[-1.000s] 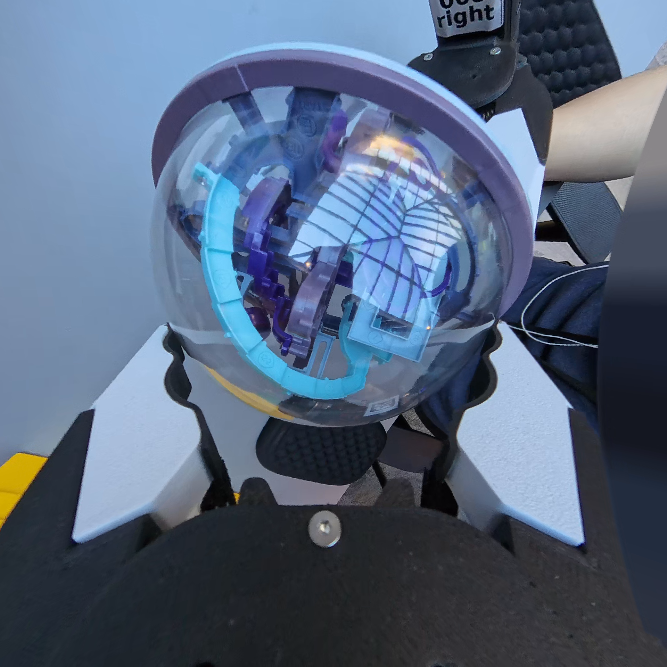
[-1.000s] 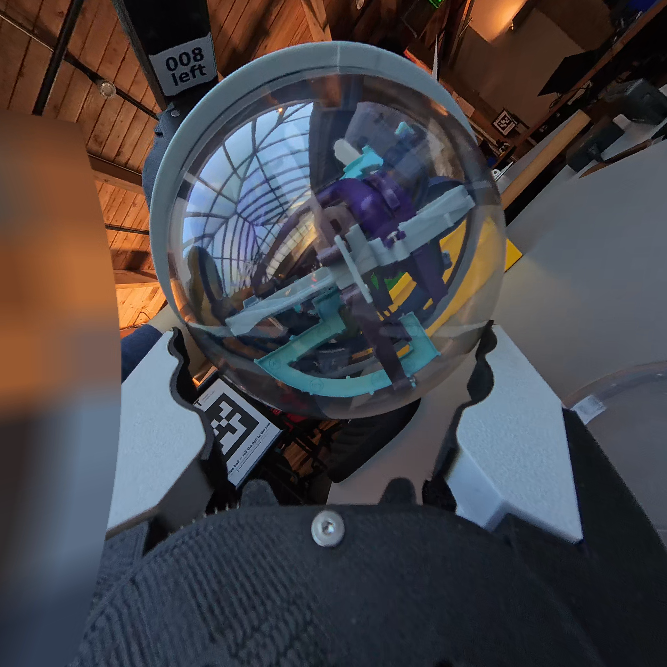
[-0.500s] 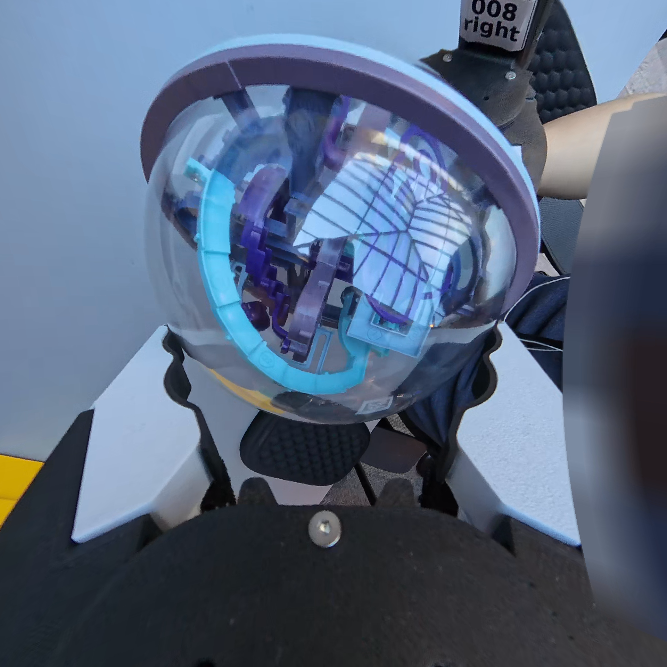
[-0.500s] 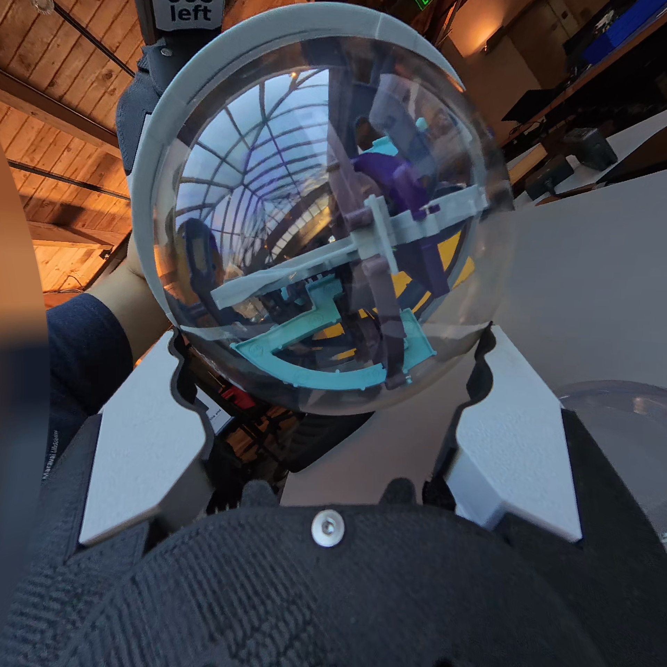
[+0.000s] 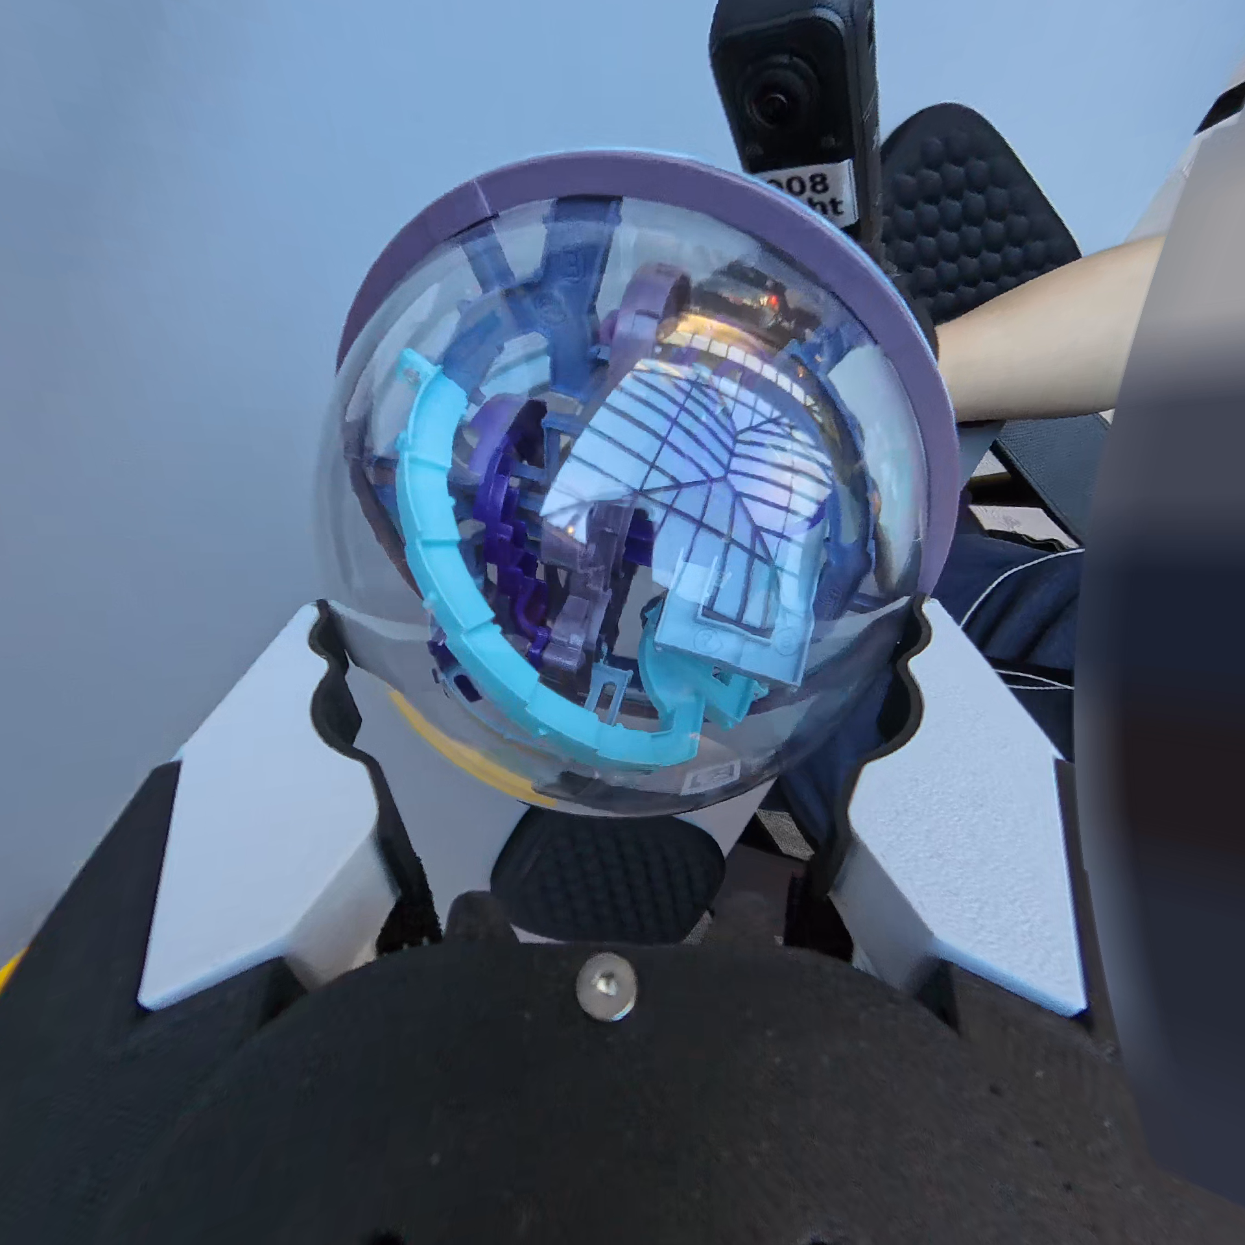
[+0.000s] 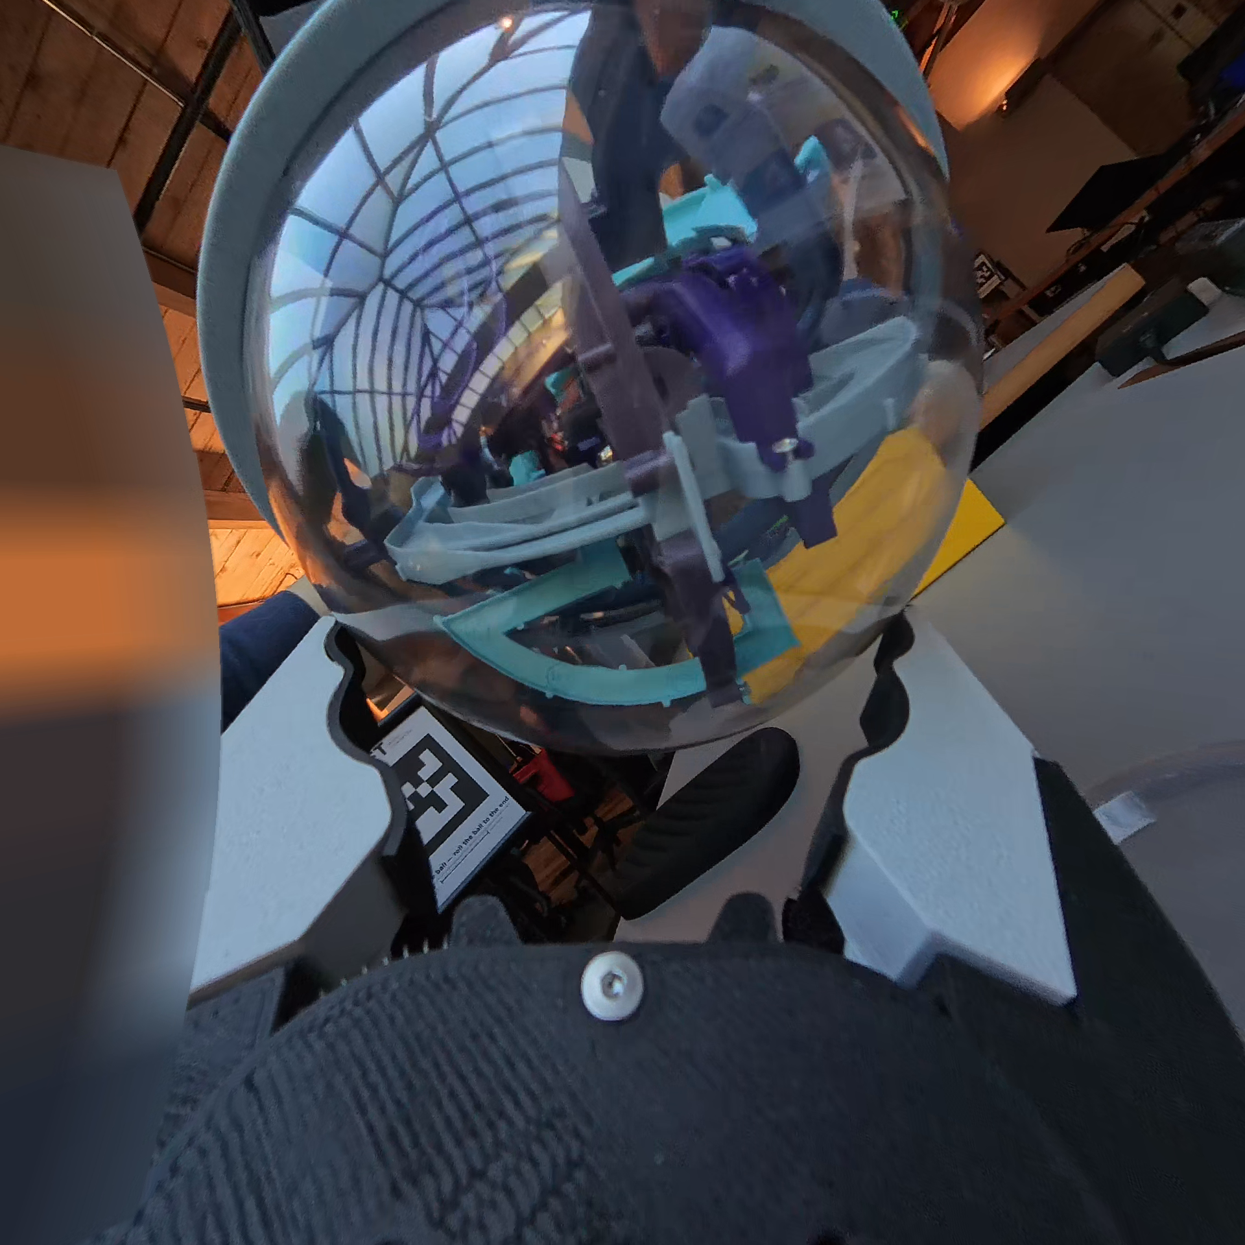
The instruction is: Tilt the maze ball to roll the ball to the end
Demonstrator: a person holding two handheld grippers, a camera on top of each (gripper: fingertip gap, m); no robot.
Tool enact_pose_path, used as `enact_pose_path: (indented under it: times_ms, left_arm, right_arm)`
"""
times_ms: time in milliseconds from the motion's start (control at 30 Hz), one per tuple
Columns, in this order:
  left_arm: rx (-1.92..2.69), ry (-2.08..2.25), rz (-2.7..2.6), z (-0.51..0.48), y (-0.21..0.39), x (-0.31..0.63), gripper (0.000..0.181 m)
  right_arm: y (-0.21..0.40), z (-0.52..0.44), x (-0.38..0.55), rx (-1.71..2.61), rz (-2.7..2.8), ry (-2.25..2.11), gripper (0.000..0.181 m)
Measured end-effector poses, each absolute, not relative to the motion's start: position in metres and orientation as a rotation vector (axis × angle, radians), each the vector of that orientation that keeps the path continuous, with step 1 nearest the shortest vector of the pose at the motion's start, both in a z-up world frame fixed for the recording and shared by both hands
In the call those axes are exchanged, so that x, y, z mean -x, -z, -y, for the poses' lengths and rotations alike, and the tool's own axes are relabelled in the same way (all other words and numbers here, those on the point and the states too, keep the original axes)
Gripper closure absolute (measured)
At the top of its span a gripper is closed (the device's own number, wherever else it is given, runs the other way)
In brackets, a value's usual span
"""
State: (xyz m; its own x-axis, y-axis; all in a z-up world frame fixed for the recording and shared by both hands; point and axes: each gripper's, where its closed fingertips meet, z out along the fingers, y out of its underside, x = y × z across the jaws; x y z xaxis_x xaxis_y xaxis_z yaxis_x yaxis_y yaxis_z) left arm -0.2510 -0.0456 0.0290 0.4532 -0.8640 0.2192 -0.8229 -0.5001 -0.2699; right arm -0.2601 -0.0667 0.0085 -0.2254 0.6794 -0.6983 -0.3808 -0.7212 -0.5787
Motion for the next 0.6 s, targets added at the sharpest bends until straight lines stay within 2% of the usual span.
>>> enact_pose_path:
  times_ms: [367,600]
  left_arm:
    - [2.260,0.410,-1.741,0.052,-0.045,0.240,0.025]
    - [2.222,0.464,-1.751,0.054,-0.040,0.245,0.025]
  right_arm:
    - [-0.014,0.075,0.259,1.346,0.570,-1.839,0.034]
    - [-0.006,0.078,0.264,1.439,0.632,-1.785,0.033]
